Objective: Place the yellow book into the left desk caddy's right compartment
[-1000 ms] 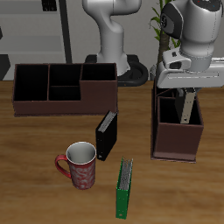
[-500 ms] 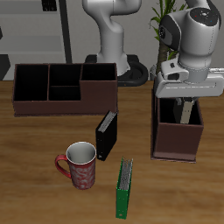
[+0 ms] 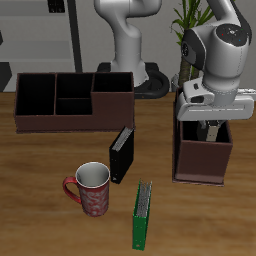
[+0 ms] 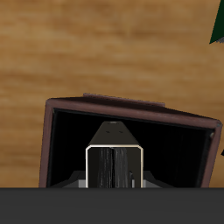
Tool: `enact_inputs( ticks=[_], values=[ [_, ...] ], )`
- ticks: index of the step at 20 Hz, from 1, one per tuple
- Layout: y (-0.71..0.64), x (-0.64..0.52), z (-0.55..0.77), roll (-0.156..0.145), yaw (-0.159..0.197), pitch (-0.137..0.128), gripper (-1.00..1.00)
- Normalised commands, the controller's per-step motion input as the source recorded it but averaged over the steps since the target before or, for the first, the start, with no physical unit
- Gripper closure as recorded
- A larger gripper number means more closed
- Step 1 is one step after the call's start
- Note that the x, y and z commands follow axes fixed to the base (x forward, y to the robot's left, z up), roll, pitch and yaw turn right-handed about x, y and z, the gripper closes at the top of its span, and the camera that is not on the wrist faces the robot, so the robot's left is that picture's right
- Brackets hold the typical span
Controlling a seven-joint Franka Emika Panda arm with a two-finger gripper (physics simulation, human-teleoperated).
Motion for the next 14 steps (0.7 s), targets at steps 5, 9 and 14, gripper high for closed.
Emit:
enact_inputs(
  ticks=[5, 9, 14],
  values=[
    [-0.05, -0.01, -0.02, -0.002, 0.008, 0.026, -1.0],
    [-0.1, 0.0, 0.0, -0.005, 0.001, 0.001, -1.0],
    [-0.12, -0.11, 0.17, 0.035, 0.003, -0.02, -1.0]
  ],
)
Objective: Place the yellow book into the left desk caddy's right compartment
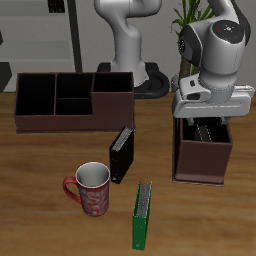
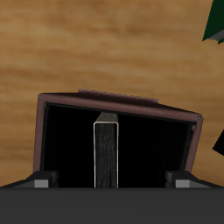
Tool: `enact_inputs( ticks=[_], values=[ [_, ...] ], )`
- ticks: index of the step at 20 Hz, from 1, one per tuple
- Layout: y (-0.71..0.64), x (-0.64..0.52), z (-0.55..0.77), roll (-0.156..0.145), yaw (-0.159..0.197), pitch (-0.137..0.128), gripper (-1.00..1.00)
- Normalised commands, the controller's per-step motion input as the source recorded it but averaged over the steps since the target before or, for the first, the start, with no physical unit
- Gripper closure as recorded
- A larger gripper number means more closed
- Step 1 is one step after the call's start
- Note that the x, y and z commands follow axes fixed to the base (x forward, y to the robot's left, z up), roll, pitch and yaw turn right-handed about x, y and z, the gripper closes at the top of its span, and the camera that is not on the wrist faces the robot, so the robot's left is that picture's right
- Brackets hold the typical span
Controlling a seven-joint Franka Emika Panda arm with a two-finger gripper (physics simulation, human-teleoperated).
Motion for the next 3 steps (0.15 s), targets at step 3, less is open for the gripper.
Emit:
enact_inputs(
  ticks=[3],
  values=[
    [-0.2, -0.31, 0.29, 0.067, -0.015, -0.05, -1.0]
  ],
)
